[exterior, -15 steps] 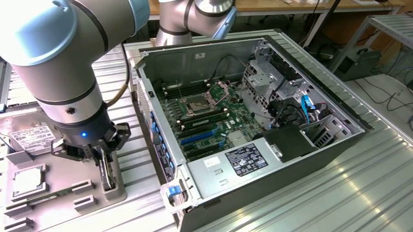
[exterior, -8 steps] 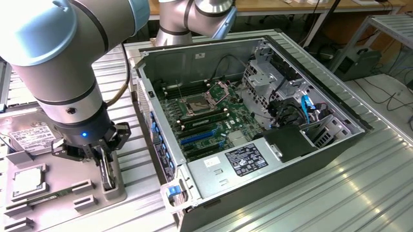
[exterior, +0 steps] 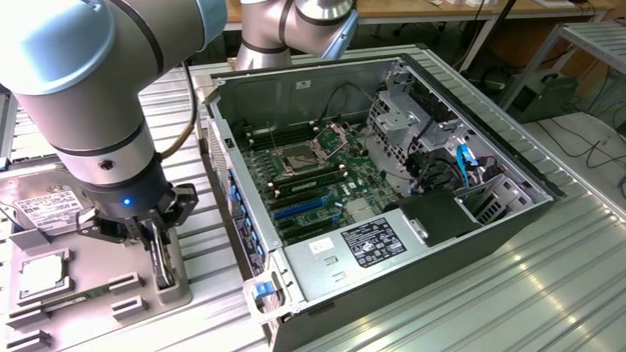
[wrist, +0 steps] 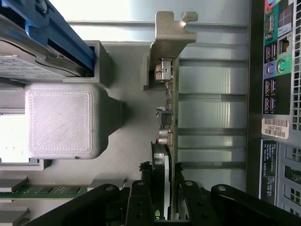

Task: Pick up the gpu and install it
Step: 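Pick up the gpu and move the gpu toward the slot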

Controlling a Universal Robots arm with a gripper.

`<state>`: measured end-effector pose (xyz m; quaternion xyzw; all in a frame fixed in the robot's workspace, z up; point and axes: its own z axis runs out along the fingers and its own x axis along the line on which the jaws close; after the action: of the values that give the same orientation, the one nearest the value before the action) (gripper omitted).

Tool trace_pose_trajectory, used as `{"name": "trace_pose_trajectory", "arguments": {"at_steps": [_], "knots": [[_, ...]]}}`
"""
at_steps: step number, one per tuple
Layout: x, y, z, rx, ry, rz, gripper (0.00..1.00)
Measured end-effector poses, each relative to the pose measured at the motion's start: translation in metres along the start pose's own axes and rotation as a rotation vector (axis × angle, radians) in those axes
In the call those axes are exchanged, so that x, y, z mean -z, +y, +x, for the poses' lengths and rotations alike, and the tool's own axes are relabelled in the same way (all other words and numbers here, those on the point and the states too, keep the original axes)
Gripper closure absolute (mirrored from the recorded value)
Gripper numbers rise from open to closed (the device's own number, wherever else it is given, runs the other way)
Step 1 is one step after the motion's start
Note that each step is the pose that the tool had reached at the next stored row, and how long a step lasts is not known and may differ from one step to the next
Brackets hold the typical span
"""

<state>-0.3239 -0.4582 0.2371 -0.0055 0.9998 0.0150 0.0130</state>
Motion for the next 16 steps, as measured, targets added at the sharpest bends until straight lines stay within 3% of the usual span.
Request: {"name": "trace_pose_trajectory", "arguments": {"at_steps": [10, 16], "knots": [[0.0145, 0.0005, 0.0, 0.001, -0.0004, -0.0001, 0.72], [0.0427, 0.0015, -0.001, 0.001, -0.002, 0.0003, 0.72]]}}
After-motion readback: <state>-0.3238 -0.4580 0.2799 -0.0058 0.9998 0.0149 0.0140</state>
